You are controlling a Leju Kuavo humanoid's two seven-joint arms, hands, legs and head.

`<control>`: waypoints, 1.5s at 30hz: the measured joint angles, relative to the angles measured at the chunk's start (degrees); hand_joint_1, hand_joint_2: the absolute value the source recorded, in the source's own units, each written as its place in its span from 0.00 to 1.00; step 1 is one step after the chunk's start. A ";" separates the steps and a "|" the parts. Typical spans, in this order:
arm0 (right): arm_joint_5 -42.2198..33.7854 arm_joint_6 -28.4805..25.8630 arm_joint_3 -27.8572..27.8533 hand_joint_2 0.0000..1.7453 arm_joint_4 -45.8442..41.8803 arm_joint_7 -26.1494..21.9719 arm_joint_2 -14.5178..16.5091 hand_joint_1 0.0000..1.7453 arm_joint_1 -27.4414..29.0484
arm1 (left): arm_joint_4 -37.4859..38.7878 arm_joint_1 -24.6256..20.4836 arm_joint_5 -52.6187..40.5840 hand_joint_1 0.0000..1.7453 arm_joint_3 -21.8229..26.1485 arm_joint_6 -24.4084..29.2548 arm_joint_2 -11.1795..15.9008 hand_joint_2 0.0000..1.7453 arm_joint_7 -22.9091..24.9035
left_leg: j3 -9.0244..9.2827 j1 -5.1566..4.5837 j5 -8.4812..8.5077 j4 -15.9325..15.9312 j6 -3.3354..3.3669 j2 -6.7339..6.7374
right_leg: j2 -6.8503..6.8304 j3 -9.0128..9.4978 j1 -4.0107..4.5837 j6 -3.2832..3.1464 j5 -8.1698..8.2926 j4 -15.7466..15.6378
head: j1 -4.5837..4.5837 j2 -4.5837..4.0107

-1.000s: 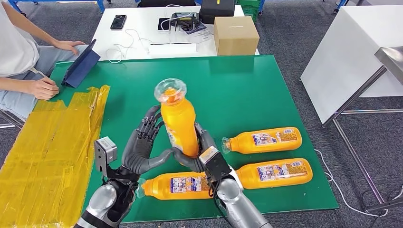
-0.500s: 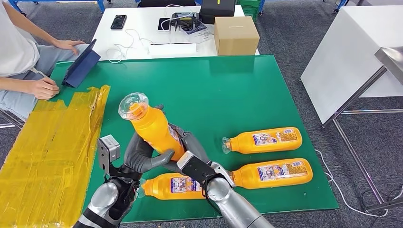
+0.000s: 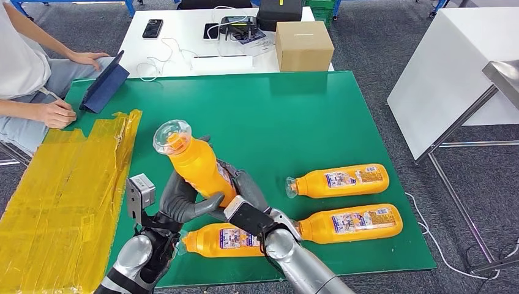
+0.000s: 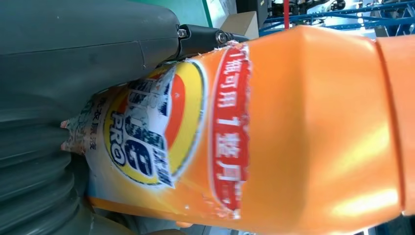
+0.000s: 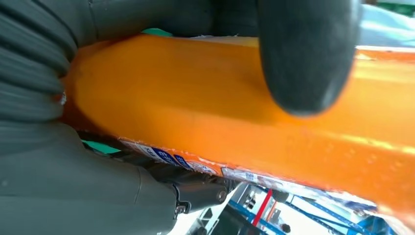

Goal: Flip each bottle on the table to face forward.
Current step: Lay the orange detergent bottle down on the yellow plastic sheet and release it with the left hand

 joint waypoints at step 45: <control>4.83 -4.02 3.83 1.00 10.46 1.33 1.54 1.00 -2.70 | 0.79 1.00 1.87 0.00 2.84 0.44 0.02 1.00 -0.20 | 0.00 0.00 0.00 0.00 0.00 0.01 | 0.00 -0.02 0.00 0.00 0.00 0.00 | 0.00 0.00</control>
